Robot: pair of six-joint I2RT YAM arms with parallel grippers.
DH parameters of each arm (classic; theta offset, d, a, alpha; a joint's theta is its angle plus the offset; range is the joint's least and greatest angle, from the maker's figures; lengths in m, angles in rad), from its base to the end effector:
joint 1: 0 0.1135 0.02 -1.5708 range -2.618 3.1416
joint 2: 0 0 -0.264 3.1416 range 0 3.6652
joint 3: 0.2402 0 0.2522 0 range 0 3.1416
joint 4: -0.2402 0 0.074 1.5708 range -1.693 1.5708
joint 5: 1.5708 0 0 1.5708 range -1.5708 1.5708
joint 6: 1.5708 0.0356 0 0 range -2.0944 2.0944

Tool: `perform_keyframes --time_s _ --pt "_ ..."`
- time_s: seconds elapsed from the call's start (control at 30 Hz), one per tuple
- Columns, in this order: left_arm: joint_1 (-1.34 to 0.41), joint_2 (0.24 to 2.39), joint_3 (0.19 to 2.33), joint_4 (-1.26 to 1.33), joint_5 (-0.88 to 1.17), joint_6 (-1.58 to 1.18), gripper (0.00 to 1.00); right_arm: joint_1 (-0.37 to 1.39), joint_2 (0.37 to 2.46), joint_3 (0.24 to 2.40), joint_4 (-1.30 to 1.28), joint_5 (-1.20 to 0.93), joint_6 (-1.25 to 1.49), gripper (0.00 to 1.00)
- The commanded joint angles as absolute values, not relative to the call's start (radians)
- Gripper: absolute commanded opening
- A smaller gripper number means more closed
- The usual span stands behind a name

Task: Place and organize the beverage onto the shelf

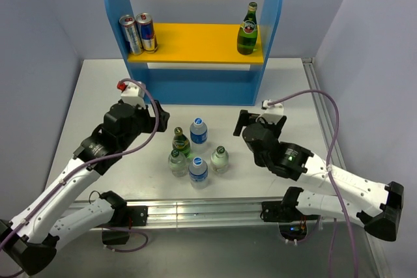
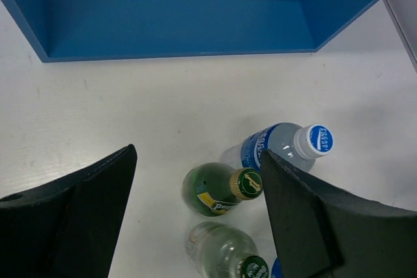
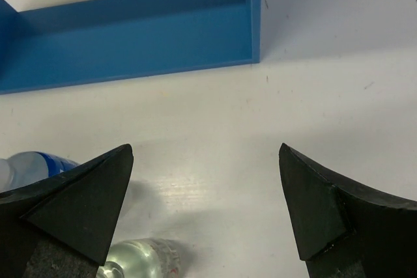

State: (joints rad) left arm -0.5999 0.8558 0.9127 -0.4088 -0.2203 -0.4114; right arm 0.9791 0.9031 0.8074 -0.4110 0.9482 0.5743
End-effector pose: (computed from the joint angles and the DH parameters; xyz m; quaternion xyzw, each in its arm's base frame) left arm 0.1613 -0.1009 0.3492 0.0141 0.8173 -0.1967 0.5414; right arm 0.1294 0.1407 0.3111 0.0728 0.7976 0.0358 0.5977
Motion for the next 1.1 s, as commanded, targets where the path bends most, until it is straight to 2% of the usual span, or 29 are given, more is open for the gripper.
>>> perform_keyframes --time_s 0.0,0.3,0.37,0.9,1.07 --pt "-0.675 0.87 0.927 -0.39 -0.331 -0.504 0.83 0.988 0.833 0.767 -0.433 0.966 0.661 1.0" --pt "-0.94 0.98 0.842 -0.287 -0.661 -0.614 0.83 0.986 0.735 0.712 -0.479 0.993 0.635 1.0" --pt "-0.963 0.997 0.827 -0.267 -0.678 -0.617 0.83 0.986 0.704 0.698 -0.474 0.989 0.624 1.0" --pt "-0.977 1.14 0.769 -0.175 -0.767 -0.652 0.82 0.986 0.666 0.658 -0.477 1.006 0.623 1.0" --pt "-0.98 1.144 0.764 -0.164 -0.778 -0.653 0.77 0.985 0.666 0.653 -0.474 1.006 0.626 1.0"
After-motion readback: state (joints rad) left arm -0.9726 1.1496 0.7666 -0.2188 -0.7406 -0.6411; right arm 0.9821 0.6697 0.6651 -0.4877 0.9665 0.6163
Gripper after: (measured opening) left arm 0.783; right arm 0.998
